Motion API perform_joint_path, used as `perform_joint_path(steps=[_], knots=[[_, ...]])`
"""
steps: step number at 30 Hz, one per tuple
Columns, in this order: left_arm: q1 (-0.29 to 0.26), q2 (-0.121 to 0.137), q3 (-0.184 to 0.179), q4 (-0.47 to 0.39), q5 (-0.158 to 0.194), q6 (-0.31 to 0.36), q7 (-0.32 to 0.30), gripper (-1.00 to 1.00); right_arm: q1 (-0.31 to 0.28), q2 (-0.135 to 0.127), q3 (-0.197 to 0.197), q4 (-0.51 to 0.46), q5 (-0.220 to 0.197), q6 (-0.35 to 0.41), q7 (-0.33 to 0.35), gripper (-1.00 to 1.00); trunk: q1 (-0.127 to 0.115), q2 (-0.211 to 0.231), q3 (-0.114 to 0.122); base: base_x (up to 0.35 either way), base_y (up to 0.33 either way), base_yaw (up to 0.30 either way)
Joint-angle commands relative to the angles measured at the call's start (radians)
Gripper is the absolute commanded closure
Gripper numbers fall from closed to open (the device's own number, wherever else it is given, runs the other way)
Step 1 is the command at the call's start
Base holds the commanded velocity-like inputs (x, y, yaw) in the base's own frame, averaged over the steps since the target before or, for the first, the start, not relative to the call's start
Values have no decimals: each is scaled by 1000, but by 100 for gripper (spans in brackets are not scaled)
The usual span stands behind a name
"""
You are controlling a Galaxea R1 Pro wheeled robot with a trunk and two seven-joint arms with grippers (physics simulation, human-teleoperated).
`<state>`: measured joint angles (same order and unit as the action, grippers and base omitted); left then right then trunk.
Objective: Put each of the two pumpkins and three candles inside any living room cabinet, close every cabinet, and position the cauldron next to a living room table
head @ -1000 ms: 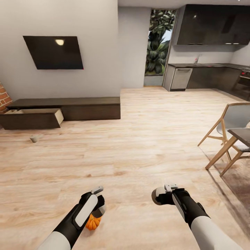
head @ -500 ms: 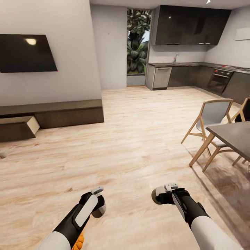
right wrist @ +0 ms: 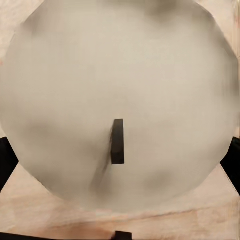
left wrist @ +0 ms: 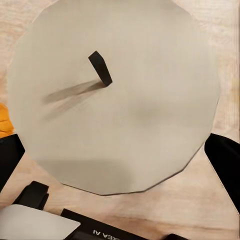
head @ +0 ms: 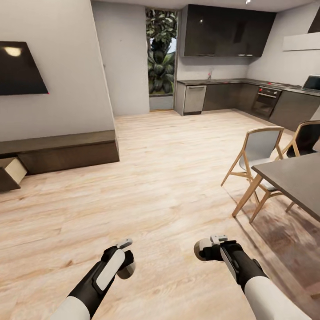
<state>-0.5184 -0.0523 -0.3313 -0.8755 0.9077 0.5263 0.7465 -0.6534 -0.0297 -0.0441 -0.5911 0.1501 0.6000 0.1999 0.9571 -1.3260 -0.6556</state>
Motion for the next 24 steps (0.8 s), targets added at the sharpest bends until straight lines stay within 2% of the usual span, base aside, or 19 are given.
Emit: perform_joint_path(steps=[1, 10, 24], knots=[[0, 1, 0, 1, -1, 0, -1, 100, 0, 0, 0, -1, -1, 0, 0, 100, 0, 0, 0, 325, -24, 3], [0, 2, 1, 1, -1, 0, -1, 100, 0, 2, 1, -1, 2, 1, -2, 100, 0, 0, -4, 327, -4, 129], [0, 3, 2, 1, -1, 0, -1, 100, 0, 2, 4, -1, 5, 1, -2, 100, 0, 0, -16, 327, 0, 224]])
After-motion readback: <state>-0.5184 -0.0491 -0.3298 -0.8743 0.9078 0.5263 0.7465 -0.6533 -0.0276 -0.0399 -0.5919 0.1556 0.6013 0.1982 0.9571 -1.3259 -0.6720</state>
